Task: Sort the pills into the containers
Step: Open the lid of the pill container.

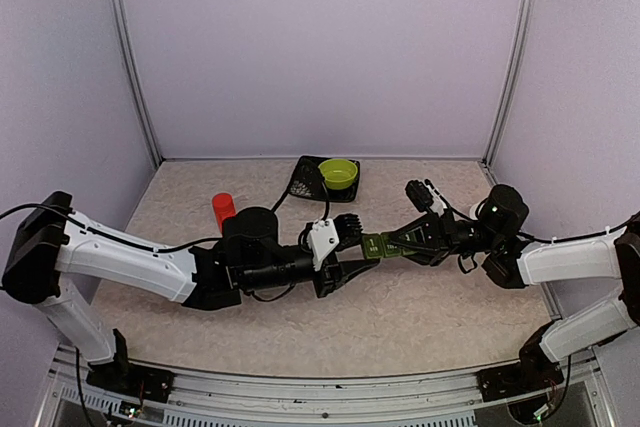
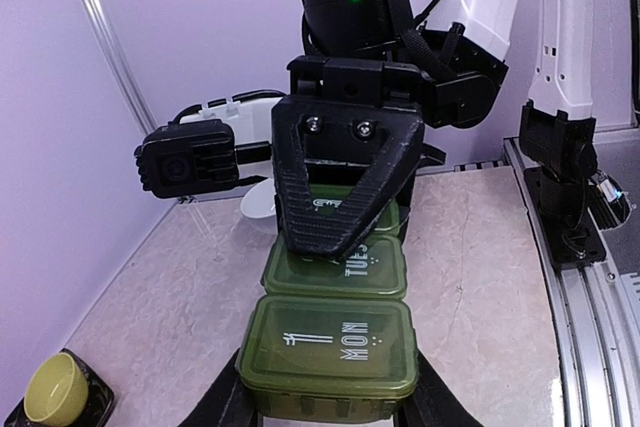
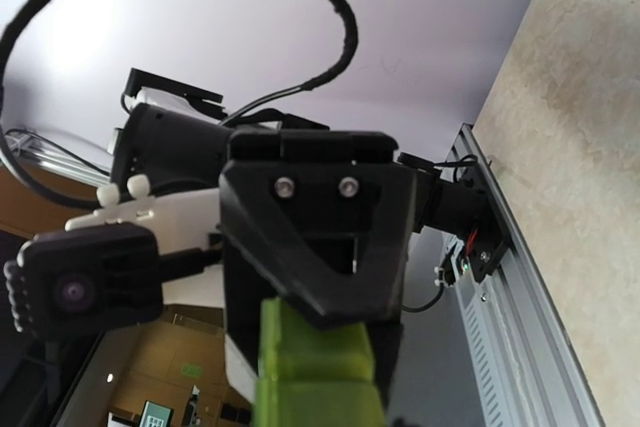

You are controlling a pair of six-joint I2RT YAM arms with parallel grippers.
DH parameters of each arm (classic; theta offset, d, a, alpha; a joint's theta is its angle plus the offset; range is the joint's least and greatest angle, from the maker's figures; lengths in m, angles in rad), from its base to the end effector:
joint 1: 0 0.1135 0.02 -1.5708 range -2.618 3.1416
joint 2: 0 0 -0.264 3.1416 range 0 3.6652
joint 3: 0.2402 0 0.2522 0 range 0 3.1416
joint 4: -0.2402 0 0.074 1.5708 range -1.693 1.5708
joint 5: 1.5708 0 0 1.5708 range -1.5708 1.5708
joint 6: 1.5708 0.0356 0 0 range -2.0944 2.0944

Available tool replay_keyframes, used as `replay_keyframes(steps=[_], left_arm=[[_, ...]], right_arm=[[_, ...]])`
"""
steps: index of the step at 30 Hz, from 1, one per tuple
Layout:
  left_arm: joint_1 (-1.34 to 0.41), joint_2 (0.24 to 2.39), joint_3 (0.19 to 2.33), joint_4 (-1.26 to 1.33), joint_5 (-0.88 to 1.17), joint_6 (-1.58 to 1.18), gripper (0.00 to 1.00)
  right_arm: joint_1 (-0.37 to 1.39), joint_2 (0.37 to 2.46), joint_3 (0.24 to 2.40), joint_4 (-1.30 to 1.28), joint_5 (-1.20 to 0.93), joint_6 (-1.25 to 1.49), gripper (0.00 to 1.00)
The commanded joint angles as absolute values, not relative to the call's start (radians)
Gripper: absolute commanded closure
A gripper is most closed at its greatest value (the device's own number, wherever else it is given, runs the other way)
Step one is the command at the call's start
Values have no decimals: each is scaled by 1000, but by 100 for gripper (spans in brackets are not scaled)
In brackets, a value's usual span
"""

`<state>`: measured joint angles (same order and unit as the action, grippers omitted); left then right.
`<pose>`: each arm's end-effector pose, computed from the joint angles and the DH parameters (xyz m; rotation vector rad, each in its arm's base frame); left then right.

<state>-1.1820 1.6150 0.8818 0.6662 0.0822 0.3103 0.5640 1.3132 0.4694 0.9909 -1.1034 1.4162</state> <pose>0.1349 -0.3371 0.2506 1.1933 1.1952 -0.7292 0.1938 0.1602 0.2388 -0.3960 2.0208 2.1906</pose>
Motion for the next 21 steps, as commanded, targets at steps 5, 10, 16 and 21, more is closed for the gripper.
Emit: replay_keyframes(steps=[5, 10, 16, 21], left_arm=[[-1184, 1604, 856, 784, 61, 269, 60], [-1183, 1600, 851, 794, 52, 263, 52], [-1184, 1604, 847, 804, 49, 254, 53], [-1183, 1610, 845, 810, 56, 254, 64]], right_arm=[[574, 1327, 474, 1016, -1125, 1408, 78], [574, 1327, 472, 1017, -1125, 1407, 78], [574, 1333, 470, 1026, -1124, 1410, 78], [574, 1330, 472, 1037, -1123, 1421, 78]])
